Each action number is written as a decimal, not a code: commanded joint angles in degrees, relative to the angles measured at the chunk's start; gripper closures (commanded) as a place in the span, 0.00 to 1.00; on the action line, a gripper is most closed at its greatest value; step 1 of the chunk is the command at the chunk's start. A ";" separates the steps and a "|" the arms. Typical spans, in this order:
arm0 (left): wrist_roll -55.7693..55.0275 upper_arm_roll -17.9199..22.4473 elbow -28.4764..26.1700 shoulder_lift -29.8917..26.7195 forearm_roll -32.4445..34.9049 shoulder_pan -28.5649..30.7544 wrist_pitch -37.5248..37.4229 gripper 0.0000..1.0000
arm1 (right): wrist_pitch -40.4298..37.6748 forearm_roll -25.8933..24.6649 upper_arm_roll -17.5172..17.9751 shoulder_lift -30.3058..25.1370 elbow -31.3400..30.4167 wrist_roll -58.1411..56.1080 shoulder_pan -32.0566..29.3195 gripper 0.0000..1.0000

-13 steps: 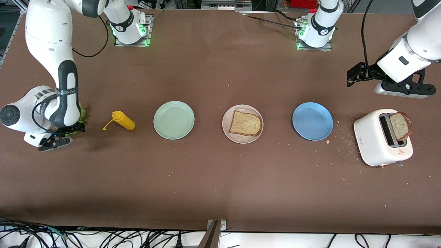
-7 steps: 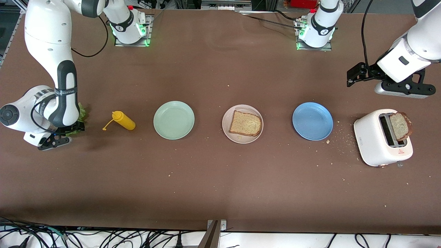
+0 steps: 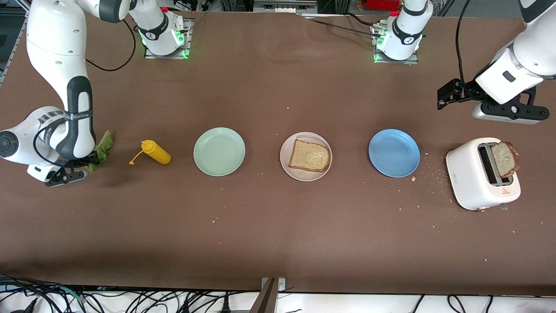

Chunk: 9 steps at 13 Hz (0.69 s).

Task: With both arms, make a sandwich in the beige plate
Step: 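Lower the right gripper onto the green lettuce leaf and grasp it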

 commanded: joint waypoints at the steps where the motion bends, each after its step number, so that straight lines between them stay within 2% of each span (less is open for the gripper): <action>1: 0.67 0.17 -0.92 -1.30 -1.57 0.13 -0.35 0.00 | -0.90 0.97 0.17 -0.52 -0.32 -0.55 -0.03 1.00; 6: 0.67 0.26 -0.92 -1.30 -1.57 0.04 -0.35 0.00 | -1.16 0.97 0.09 -2.72 0.81 -0.46 1.45 1.00; 9: 0.67 0.17 -0.92 -1.30 -1.66 0.13 -0.35 0.00 | -9.91 0.97 -0.26 -4.48 5.98 0.41 1.81 1.00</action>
